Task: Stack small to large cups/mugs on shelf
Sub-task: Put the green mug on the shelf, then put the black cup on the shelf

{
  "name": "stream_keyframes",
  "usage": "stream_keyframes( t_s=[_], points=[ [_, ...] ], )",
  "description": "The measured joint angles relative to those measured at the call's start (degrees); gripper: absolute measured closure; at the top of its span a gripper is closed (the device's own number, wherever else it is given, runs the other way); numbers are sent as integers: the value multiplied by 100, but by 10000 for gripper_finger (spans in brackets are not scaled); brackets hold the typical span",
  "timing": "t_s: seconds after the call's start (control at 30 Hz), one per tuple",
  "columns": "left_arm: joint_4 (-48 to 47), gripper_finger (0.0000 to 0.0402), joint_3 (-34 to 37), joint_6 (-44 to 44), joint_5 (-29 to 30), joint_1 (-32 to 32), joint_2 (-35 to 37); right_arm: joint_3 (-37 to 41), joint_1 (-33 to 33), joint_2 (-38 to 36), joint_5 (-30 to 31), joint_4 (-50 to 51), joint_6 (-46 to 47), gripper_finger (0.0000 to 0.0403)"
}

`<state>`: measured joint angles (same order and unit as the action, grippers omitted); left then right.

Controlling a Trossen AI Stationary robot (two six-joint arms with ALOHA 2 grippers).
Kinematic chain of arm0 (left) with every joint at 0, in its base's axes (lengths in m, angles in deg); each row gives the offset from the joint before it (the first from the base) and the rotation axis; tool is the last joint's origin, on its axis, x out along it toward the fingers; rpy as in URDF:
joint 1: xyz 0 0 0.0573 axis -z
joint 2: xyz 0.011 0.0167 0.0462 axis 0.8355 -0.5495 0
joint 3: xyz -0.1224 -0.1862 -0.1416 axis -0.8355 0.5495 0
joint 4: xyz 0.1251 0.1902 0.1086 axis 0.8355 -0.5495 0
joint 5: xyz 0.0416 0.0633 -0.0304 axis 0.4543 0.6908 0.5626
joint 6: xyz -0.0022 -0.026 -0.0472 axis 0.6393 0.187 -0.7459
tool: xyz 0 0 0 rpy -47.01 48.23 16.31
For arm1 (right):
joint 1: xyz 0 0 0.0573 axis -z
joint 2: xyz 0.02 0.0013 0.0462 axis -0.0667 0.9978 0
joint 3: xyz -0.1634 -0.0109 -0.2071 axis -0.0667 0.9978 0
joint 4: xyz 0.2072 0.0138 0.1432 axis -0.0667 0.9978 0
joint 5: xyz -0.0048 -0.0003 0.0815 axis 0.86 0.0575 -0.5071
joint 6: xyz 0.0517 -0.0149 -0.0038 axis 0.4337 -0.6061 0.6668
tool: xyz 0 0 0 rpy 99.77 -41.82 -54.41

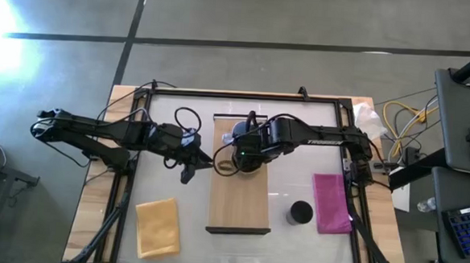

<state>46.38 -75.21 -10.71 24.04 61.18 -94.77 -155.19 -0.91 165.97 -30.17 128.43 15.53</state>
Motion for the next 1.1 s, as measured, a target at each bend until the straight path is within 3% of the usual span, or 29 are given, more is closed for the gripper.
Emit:
stream_keyframes(
  t_s=[0.37, 0.6, 0.7, 0.9, 1.1],
  points=[
    [-3, 324, 32, 2, 0, 0, -11, 7, -7, -200, 5, 4, -54, 273],
    [-42, 324, 50, 4, 0, 0, -11, 9, -190, -780, 86, 28, -46, 260],
    [-41, 324, 50, 4, 0, 0, -11, 191, -361, -1109, -191, 26, 146, 259],
    [-44, 324, 50, 4, 0, 0, -11, 1008, -1159, -1654, -637, 18, 583, 267],
    [-44, 324, 50, 20, 0, 0, -9, 2018, -2214, -2163, -627, 27, 1514, 270]
  ],
)
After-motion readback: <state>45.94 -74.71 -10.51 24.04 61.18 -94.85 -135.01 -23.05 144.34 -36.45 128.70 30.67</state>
